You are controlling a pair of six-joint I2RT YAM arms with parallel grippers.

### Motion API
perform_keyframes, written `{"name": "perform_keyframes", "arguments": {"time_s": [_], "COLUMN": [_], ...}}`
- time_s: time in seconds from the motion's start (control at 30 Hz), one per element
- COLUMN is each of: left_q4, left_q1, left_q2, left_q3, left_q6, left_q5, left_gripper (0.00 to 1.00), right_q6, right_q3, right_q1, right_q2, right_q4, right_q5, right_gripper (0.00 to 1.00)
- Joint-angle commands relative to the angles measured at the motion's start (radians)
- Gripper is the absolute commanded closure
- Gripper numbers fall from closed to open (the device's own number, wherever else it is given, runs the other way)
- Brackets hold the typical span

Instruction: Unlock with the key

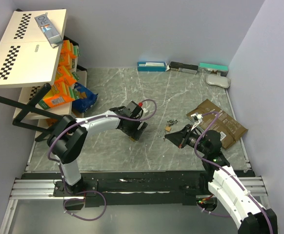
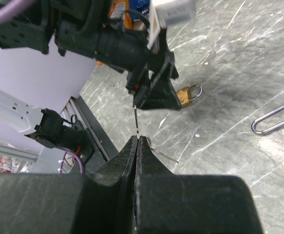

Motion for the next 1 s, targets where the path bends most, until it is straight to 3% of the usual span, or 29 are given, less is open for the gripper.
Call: {"name": "perform_keyframes", "arguments": {"time_s": [0.0,0.97], "left_q4": [-0.008,0.009], "left_q1": [-0.049,-0.069], "left_q2": [0.029,0.089], "left_q3": [0.017,0.028], "left_q6": [0.019,0.024], "left_q5": [-0.062,-0.062], "left_gripper": [0.18,0.36], "right_q6": [0.009,0.029], "right_q3": [-0.004,-0.027], "right_q1": [-0.005,-0.003], "right_q2": [-0.008,-0.016], "right_q4": [0.053,0.075], "right_q5": [-0.01,-0.016], "right_gripper": [1.0,1.0]}}
